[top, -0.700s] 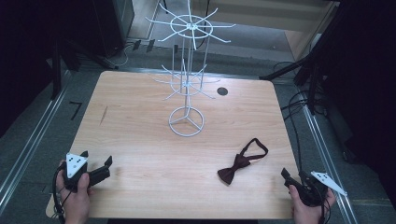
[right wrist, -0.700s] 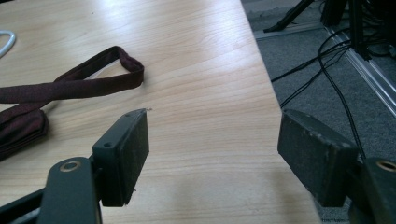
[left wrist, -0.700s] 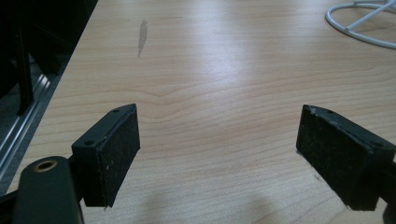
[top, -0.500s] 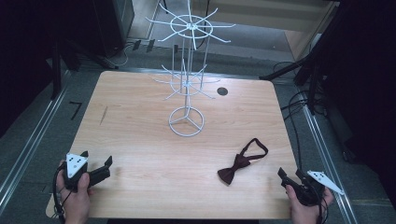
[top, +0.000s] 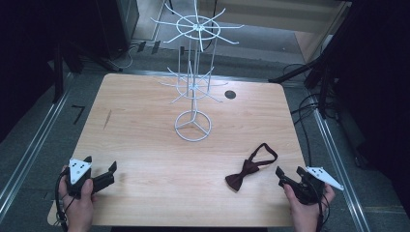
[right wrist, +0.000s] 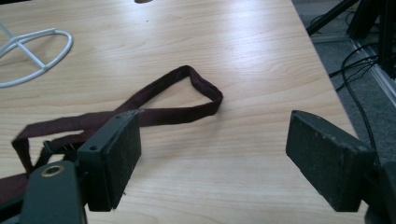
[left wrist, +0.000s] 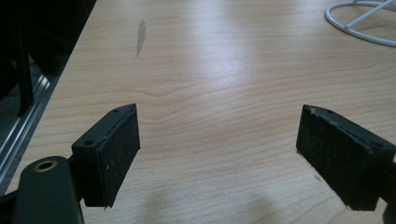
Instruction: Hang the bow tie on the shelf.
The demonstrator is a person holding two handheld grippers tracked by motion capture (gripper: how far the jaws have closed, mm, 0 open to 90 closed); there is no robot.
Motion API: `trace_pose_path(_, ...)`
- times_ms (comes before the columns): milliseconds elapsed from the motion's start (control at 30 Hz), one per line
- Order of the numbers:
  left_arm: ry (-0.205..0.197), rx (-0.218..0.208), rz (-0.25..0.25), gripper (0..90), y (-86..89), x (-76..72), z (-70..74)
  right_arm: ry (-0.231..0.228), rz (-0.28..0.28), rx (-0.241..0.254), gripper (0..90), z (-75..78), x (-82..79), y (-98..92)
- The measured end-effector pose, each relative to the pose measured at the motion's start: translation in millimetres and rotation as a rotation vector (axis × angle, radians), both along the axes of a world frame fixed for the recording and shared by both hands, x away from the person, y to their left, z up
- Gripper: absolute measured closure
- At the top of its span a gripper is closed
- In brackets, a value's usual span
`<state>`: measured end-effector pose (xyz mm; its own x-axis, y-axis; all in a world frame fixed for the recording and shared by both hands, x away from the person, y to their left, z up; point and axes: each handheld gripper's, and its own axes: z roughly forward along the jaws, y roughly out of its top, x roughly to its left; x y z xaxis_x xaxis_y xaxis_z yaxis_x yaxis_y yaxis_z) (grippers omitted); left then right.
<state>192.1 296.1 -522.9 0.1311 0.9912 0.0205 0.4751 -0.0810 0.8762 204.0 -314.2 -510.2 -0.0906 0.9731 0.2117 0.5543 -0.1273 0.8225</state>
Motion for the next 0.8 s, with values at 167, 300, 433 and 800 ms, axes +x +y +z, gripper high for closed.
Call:
trace_pose_path(167,0.0,-0.001,-0.001,14.4,0.1,0.1,0.0,0.033,0.003,0.01,3.8,7.6,9.1,14.1)
trace_pose_path(300,-0.001,-0.002,-0.003,14.4,0.1,0.1,0.0,0.05,0.005,0.032,0.0,10.9,19.9,28.4)
trace_pose_path(433,-0.002,-0.005,-0.003,14.4,0.4,0.1,-0.1,0.071,0.015,0.02,0.0,10.3,29.2,48.9)
trace_pose_path(800,0.002,-0.005,-0.004,14.4,0.2,0.2,0.0,0.154,0.042,-0.011,0.0,-4.2,53.2,81.6)
